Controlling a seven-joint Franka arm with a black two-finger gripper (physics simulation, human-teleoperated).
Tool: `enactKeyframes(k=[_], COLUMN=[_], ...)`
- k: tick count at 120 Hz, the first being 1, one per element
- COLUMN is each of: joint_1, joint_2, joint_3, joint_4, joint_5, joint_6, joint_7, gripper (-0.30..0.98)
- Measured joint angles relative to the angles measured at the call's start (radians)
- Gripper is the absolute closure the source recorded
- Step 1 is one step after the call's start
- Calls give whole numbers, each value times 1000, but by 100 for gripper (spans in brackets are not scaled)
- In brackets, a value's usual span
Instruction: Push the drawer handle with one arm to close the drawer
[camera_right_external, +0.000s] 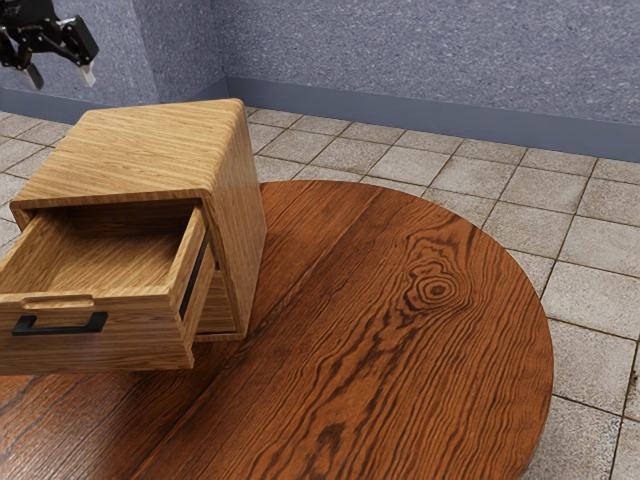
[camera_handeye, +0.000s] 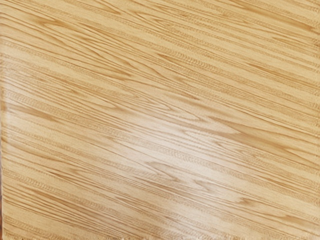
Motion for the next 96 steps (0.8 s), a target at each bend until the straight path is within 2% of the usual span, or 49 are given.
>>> enactKeyframes(k=[13,31,50,58,67,74,85,96], joint_1=[-28,-34,-13,-77,11,41,53,57], joint_2=[-7,-73,-85,-230,-543,-751,-988,-1118], joint_3=[-4,-6,-6,-29,-235,-324,-370,-379], joint_4=[6,155,121,-84,-498,-776,-1076,-1276], joint_5=[1,-1,-7,13,38,49,55,57], joint_6=[-23,-72,-92,-82,-35,-4,27,46], joint_7=[4,7,10,8,-3,-11,-26,-55], gripper=[2,2,2,2,2,2,2,2])
